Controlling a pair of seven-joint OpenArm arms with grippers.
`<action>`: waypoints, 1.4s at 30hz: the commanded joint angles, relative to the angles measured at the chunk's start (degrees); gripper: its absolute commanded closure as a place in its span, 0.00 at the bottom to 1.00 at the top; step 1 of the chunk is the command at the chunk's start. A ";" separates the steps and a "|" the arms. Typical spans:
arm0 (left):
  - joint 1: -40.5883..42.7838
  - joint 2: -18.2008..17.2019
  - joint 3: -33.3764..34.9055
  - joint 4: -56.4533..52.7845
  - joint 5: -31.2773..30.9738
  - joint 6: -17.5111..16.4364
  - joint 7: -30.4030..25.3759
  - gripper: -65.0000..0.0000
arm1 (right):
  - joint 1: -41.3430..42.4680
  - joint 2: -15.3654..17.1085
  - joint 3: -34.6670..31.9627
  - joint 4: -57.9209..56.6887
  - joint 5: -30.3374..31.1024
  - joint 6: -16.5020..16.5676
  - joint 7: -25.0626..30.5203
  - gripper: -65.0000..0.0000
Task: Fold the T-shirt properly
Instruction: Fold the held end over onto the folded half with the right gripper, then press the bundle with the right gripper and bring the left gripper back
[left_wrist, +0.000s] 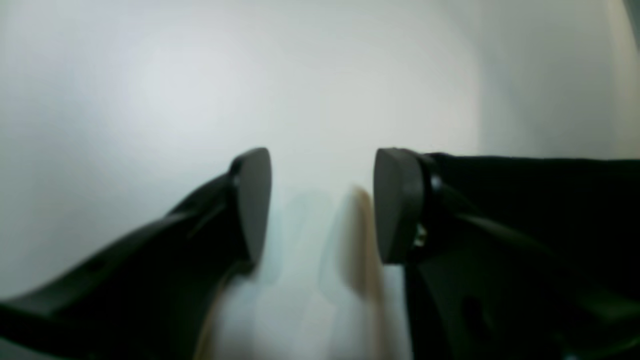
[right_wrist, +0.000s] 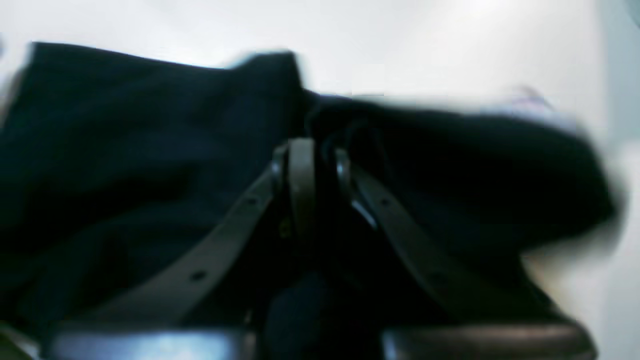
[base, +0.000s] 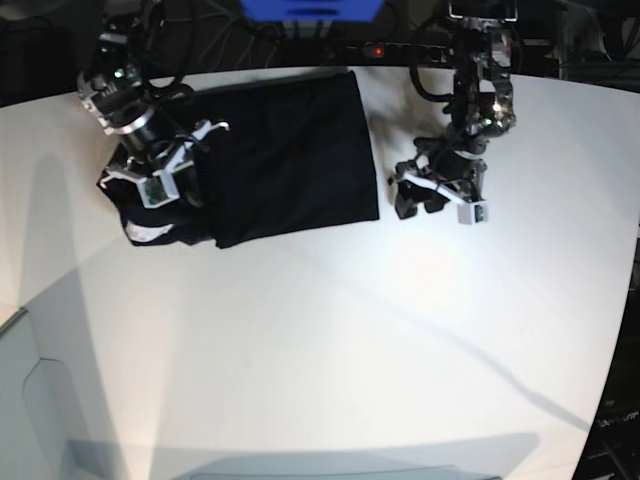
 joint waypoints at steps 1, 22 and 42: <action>-0.04 -0.18 0.45 -0.20 -0.10 0.17 1.17 0.50 | -0.02 -0.09 -1.89 1.22 1.44 0.58 1.64 1.00; -2.76 -0.18 3.52 -0.64 -0.10 0.17 1.35 0.50 | 5.69 3.33 -31.78 -9.42 0.91 0.58 0.94 1.00; 16.93 4.48 -10.81 19.76 -0.10 0.17 1.43 0.89 | 9.38 3.42 -32.04 -11.53 0.91 0.58 1.03 1.00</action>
